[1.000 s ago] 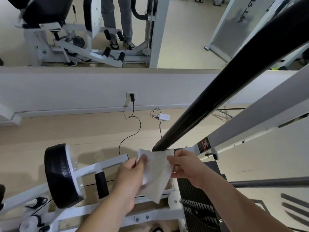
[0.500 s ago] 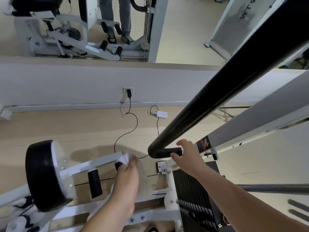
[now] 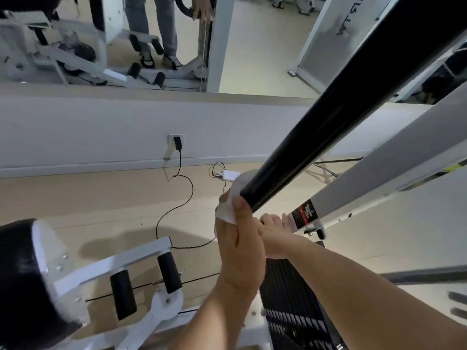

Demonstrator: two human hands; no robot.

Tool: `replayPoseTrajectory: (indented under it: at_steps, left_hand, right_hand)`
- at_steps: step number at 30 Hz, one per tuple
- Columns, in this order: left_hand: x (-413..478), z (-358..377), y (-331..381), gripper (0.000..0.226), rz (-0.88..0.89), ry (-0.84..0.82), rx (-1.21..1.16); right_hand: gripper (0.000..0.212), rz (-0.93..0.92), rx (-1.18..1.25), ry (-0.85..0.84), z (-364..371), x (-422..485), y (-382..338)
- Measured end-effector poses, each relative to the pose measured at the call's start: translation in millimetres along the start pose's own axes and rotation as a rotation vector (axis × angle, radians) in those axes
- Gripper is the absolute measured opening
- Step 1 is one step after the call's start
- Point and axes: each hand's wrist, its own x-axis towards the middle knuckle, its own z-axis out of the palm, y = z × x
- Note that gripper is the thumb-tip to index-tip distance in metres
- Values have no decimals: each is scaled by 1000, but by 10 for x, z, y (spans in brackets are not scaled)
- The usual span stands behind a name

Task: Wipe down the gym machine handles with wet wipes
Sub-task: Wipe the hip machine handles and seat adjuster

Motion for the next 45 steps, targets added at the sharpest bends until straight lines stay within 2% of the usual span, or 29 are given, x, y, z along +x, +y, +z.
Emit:
replayPoseTrajectory:
  at_steps: [2, 4, 6, 11, 13, 14, 18, 20, 22, 26, 29, 31, 35, 38, 42, 45]
  left_hand:
    - [-18, -150, -304, 43, -287, 53, -106]
    - [33, -289, -316, 60, -524, 23, -132]
    - [83, -276, -164, 63, -602, -23, -108]
    - [75, -77, 175, 40, -267, -194, -76]
    - [96, -159, 99, 40, -106, -221, 2]
    - [125, -253, 12, 42, -135, -189, 9]
    - [209, -541, -462, 49, -437, -180, 136]
    - [268, -548, -429, 47, -605, -147, 124]
    - [315, -474, -241, 46, -670, -128, 126]
    - [290, -266, 73, 50, -433, -163, 50]
    - [210, -285, 50, 44, -259, -232, 22]
    - [227, -433, -123, 46, -315, -217, 58]
    - [307, -626, -517, 49, -542, -209, 124]
    - [364, -545, -400, 46, -636, -179, 134]
    - [305, -384, -39, 44, -513, -207, 16]
    - [217, -390, -88, 44, -333, -278, -33]
  right_hand:
    - [48, -32, -33, 6, 19, 33, 17]
    - [49, -7, -35, -36, 14, 78, 35]
    - [50, -7, -41, -59, -2, 70, 17]
    - [55, 24, -22, -34, -125, -63, -93]
    - [56, -8, -5, -24, -80, -27, -71]
    - [55, -15, -7, -22, -45, 13, -36]
    - [49, -39, 31, -24, 16, 76, 31]
    - [48, -54, 40, -10, 31, 95, 39]
    - [48, -38, 41, -12, 37, 99, 47]
    - [54, -1, 27, -39, 7, 82, 6]
    - [55, 1, 19, -47, -9, 57, -6]
    - [57, 0, 5, -45, -17, 59, 3]
    - [49, -43, 33, -22, 5, 67, 30]
    - [49, -38, 34, -21, 8, 70, 38]
    - [57, 13, -14, -67, -7, 88, -1]
    - [61, 11, -32, -82, -1, 70, -3]
